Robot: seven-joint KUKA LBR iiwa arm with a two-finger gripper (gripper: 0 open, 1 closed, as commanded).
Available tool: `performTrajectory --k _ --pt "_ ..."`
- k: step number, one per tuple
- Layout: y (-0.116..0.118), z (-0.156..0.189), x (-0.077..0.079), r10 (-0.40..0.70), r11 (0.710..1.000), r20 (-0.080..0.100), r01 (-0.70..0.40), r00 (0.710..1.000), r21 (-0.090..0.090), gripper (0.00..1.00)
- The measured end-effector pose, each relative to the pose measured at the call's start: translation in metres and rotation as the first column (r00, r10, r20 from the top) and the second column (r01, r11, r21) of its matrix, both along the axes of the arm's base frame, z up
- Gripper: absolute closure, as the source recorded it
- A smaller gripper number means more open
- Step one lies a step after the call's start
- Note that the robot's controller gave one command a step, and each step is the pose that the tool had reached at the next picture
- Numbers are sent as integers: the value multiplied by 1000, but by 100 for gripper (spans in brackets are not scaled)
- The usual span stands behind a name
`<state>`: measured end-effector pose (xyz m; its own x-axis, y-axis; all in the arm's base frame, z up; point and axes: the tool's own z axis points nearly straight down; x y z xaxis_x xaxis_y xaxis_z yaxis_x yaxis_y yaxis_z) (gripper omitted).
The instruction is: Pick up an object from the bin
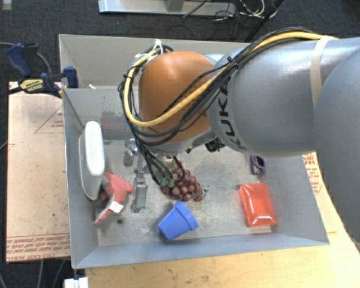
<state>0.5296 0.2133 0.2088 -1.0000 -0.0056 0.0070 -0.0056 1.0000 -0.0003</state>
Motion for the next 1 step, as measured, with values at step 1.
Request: performTrajectory --k 1 --pt "-1 5 1 -4 1000 7 4 1000 2 0"
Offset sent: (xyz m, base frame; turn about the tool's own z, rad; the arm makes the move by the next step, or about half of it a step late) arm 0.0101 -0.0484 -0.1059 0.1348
